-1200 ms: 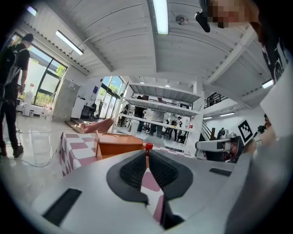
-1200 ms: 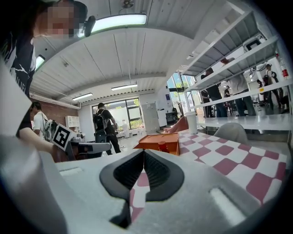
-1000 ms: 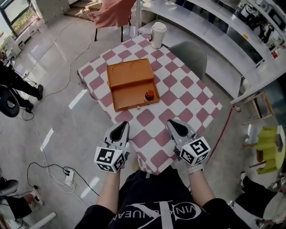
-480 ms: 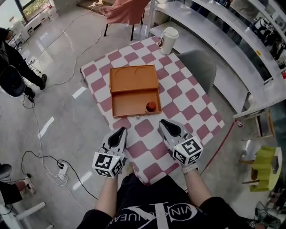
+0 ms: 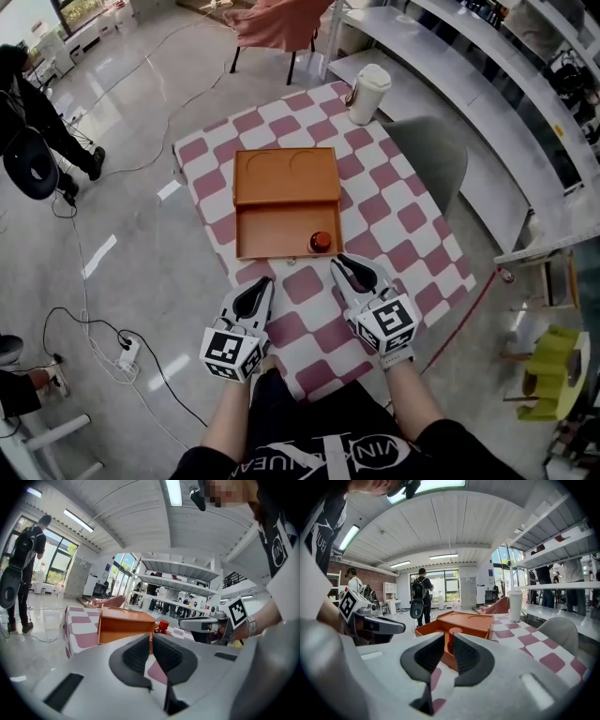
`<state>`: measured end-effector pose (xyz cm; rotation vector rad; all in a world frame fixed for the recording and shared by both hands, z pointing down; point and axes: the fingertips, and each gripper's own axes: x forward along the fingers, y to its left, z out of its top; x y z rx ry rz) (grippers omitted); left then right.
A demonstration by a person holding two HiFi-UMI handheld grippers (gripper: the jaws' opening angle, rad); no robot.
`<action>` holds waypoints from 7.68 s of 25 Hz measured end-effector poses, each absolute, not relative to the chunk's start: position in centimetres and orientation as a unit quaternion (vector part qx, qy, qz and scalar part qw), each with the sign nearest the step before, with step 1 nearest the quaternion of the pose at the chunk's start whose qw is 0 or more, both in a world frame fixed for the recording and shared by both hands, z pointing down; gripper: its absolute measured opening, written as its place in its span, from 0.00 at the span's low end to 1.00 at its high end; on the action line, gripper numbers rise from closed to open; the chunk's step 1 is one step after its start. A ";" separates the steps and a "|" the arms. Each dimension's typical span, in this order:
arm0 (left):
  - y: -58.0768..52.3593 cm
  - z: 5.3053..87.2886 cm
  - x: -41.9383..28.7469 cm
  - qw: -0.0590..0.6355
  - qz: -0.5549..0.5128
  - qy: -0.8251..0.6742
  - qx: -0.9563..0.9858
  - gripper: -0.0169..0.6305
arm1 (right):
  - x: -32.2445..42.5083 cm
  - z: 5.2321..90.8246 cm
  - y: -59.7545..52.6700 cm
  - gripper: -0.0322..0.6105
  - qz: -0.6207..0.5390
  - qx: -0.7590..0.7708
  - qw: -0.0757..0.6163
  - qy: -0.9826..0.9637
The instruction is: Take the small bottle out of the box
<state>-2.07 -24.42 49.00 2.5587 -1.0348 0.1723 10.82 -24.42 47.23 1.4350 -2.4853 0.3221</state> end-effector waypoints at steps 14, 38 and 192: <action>-25.0 50.6 -0.2 0.204 0.068 -0.358 0.908 0.06 | 10.6 48.7 -27.3 0.27 0.115 0.481 0.120 -0.861; -24.5 52.7 -0.6 0.236 0.068 -0.377 0.893 0.06 | 9.5 50.1 -29.4 0.32 0.082 0.463 0.130 -0.873; -25.6 38.0 -3.5 0.130 -0.030 -0.381 0.915 0.06 | 12.8 35.9 -24.0 0.27 0.036 0.543 0.047 -0.838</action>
